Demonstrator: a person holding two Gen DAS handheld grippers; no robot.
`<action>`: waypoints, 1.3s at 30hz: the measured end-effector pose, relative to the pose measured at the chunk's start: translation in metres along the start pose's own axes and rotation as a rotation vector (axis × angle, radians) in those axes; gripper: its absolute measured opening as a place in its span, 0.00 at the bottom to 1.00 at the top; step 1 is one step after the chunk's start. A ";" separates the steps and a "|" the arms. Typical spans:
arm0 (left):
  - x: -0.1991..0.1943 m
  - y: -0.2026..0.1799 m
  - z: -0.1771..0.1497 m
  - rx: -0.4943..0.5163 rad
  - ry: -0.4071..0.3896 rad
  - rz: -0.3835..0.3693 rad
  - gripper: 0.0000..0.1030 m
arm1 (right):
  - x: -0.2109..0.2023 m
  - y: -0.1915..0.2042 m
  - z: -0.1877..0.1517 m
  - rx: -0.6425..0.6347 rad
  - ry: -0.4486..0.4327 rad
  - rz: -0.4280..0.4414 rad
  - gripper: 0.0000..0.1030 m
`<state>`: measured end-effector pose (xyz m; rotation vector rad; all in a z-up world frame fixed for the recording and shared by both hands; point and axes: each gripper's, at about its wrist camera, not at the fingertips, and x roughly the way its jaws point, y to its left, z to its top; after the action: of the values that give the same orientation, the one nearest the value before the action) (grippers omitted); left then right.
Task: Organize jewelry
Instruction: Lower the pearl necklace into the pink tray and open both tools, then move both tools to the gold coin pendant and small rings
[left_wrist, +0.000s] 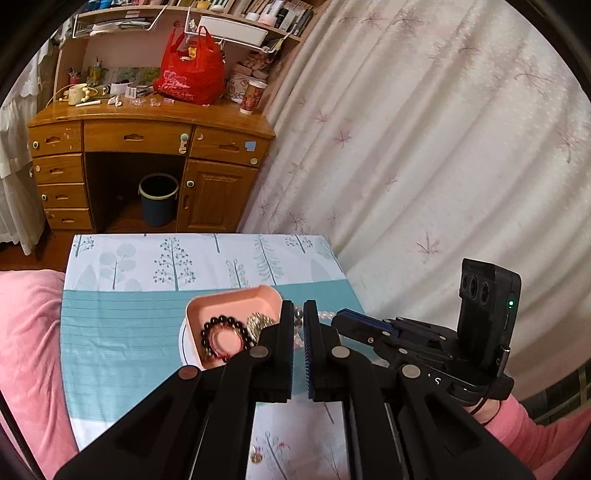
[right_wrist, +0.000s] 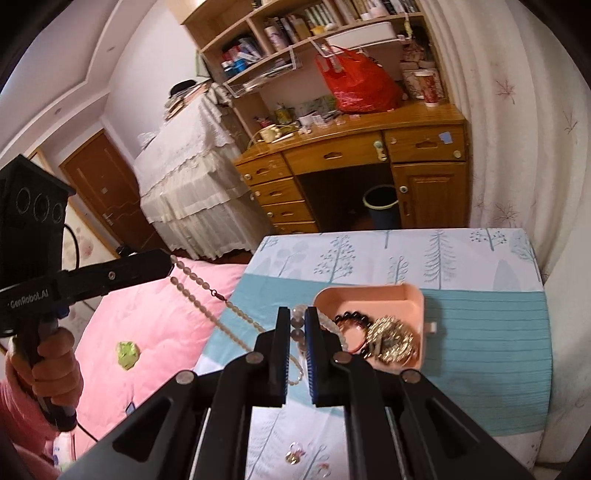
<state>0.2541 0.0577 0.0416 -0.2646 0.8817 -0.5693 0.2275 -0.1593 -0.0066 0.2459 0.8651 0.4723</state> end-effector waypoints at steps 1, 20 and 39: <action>0.006 0.003 0.004 -0.006 0.001 0.002 0.02 | 0.005 -0.004 0.003 0.009 0.001 -0.007 0.07; 0.062 0.048 0.004 -0.093 0.144 0.131 0.22 | 0.058 -0.040 0.006 0.133 0.081 -0.088 0.34; 0.009 0.033 -0.116 -0.096 0.201 0.344 0.55 | 0.020 0.003 -0.062 -0.121 0.189 -0.184 0.64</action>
<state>0.1796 0.0808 -0.0504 -0.1381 1.1228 -0.2360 0.1893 -0.1458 -0.0582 0.0093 1.0297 0.3784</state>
